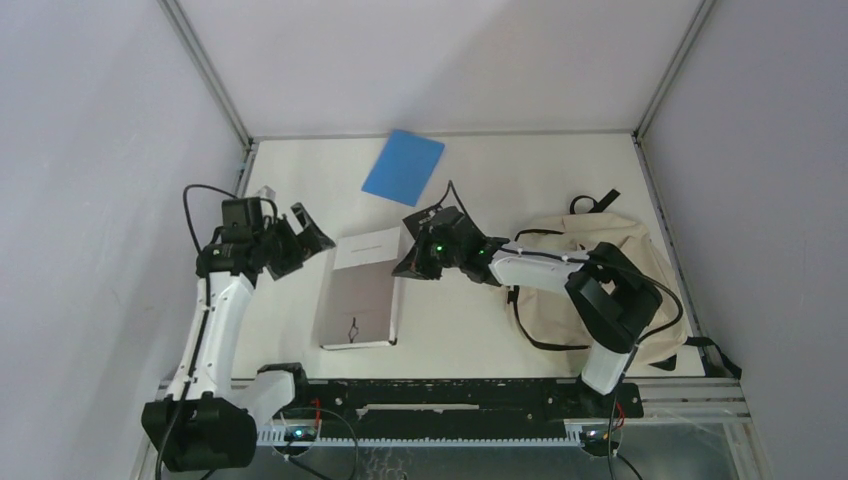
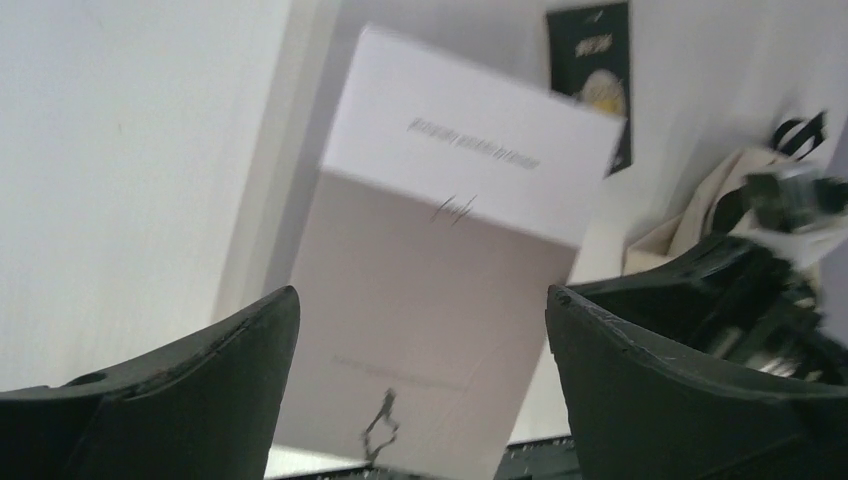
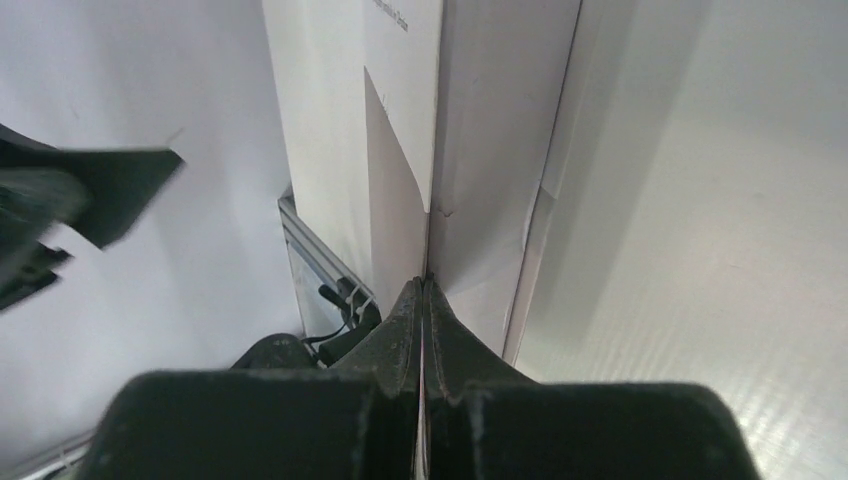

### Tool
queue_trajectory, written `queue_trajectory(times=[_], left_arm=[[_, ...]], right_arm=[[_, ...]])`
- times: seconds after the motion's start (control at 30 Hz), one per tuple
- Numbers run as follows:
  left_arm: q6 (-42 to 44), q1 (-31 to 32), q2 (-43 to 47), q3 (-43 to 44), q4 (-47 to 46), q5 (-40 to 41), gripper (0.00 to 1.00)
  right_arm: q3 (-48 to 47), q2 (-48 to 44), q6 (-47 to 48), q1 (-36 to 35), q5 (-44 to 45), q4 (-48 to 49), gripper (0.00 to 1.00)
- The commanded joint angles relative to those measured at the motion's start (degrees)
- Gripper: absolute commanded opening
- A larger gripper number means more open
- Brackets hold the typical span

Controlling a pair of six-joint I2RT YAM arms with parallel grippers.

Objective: Pack the student bag
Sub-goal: Pick up the book from the center of the board.

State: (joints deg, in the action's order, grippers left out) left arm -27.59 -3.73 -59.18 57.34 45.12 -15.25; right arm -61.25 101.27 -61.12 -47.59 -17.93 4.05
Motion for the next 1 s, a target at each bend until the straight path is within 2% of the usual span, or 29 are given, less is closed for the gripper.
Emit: queue_trajectory(times=[0.0, 0.17, 0.43, 0.63, 0.77, 0.97], left_arm=[[-0.09, 0.26, 2.31, -6.57, 2.44, -4.58, 0.95], [-4.03, 2.3, 8.91, -10.28, 3.61, -4.03, 0.95], [-20.26, 3.24, 19.01, -20.62, 2.53, -5.43, 1.0], [-32.06, 3.22, 22.11, -29.49, -7.32, -11.94, 1.0], [-40.64, 3.29, 24.03, -35.49, -14.57, -12.95, 1.0], [-47.5, 3.24, 26.63, -40.25, -19.23, -14.28, 1.0]], right_arm=[[1.92, -6.67, -0.73, 2.88, 3.11, 2.35, 0.0], [4.17, -9.72, -0.46, 6.04, 5.46, 1.78, 0.0], [4.13, -8.85, -3.92, 7.76, 6.94, 4.99, 0.0], [4.13, -8.12, -4.44, 8.04, 6.69, 5.7, 0.0], [4.13, -7.89, -4.53, 8.04, 6.56, 6.05, 0.0], [4.13, -7.1, -4.68, 7.98, 6.3, 6.67, 0.0]])
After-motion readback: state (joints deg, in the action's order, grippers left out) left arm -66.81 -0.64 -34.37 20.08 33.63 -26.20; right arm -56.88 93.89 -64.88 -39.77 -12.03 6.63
